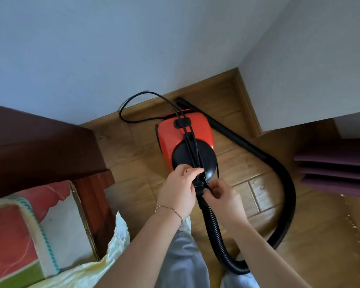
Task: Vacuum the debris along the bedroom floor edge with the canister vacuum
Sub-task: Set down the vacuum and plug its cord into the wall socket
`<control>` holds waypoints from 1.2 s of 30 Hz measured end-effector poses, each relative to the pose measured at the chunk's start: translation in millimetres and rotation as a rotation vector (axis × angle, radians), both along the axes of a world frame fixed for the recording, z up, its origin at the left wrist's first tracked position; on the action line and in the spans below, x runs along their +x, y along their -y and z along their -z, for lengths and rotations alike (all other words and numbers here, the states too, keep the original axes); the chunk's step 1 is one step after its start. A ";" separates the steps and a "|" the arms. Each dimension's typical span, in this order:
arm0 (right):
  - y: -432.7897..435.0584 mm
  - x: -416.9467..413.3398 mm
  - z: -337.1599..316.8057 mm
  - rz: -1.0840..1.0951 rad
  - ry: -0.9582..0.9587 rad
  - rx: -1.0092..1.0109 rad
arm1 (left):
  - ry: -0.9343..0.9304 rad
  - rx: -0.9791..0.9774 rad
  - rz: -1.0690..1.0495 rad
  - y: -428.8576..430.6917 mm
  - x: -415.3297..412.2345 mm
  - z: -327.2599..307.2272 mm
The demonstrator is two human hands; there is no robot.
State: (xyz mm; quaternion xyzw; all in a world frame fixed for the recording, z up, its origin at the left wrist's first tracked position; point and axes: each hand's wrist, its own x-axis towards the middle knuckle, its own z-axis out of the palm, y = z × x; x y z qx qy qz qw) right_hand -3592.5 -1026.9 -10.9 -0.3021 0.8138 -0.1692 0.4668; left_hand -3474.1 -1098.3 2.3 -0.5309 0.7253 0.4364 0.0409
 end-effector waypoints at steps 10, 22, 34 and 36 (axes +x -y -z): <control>38.3 -43.9 -105.7 0.013 -0.059 -0.293 | -0.015 -0.272 0.145 41.9 -41.0 -37.0; 93.9 -37.8 -159.1 0.131 0.254 -0.532 | -0.128 -0.206 -0.346 38.1 -43.7 -95.1; 116.8 -20.2 -187.6 0.030 0.321 -0.498 | -0.278 -0.170 -0.502 30.9 -40.4 -137.8; 121.2 -20.5 -192.7 0.037 0.326 -0.480 | -0.315 -0.152 -0.537 30.2 -42.3 -143.2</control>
